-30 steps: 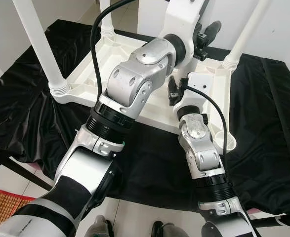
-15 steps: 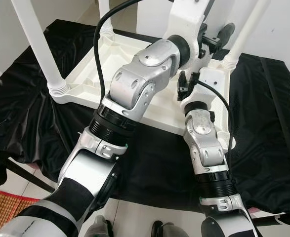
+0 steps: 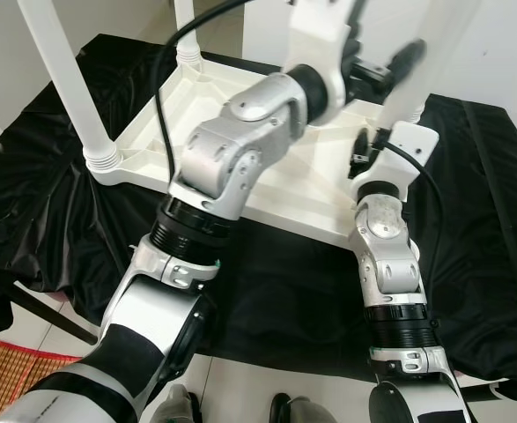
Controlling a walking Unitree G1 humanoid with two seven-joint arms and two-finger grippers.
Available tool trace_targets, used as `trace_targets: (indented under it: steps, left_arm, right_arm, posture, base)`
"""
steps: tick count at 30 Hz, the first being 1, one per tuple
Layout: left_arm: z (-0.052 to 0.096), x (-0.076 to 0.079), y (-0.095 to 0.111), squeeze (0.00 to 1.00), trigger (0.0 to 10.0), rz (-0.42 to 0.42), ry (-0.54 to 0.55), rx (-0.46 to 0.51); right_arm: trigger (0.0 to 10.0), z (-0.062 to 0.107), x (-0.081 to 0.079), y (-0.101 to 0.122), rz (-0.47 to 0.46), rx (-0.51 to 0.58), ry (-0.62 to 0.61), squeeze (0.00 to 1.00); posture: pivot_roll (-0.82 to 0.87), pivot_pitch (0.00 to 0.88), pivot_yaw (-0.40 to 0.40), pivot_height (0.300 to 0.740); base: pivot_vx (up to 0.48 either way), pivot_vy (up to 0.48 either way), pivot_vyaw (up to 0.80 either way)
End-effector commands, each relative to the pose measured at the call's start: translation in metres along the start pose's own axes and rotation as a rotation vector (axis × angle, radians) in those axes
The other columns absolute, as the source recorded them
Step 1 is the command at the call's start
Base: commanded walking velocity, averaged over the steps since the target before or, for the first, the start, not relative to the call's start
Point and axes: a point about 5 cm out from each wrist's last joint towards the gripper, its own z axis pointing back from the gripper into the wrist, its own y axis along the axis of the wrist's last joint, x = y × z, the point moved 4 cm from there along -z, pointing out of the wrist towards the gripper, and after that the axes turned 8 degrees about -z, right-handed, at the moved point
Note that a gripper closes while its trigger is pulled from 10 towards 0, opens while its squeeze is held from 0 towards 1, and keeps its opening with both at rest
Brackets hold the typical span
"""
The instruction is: Building children table
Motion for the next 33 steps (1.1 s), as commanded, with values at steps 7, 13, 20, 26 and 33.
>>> trace_targets:
  steps: [7, 13, 20, 26, 33]
  left_arm:
    - [0.014, 0.007, -0.009, 0.00, 10.0, 0.094, -0.070, 0.014]
    - [0.026, 0.003, -0.030, 0.00, 10.0, 0.131, -0.053, -0.029]
    - [0.046, 0.005, -0.062, 0.00, 10.0, 0.085, -0.047, -0.110]
    - [0.063, 0.011, -0.086, 0.00, 10.0, 0.050, -0.080, -0.165]
    - [0.088, 0.025, -0.119, 0.00, 10.0, -0.013, -0.167, -0.240]
  right_arm:
    - [10.0, 0.006, 0.017, 0.000, 0.028, 0.018, -0.005, 0.00]
    - [10.0, 0.015, 0.023, -0.003, 0.047, 0.020, 0.002, 0.00]
    - [10.0, 0.031, 0.031, -0.008, 0.046, 0.016, -0.012, 0.00]
    - [10.0, 0.043, 0.038, -0.006, 0.036, 0.030, -0.018, 0.00]
    - [10.0, 0.061, 0.050, -0.004, 0.034, 0.054, -0.035, 0.00]
  posture:
    - [0.07, 0.156, -0.037, 0.740]
    - [0.07, 0.151, -0.036, 0.740]
    - [0.06, 0.149, -0.032, 0.740]
    - [0.06, 0.143, -0.027, 0.740]
    - [0.05, 0.133, -0.024, 0.740]
  base:
    - [0.000, 0.000, 0.00]
    - [0.000, 0.000, 0.00]
    - [0.000, 0.000, 0.00]
    - [0.000, 0.000, 0.00]
    - [0.000, 0.000, 0.00]
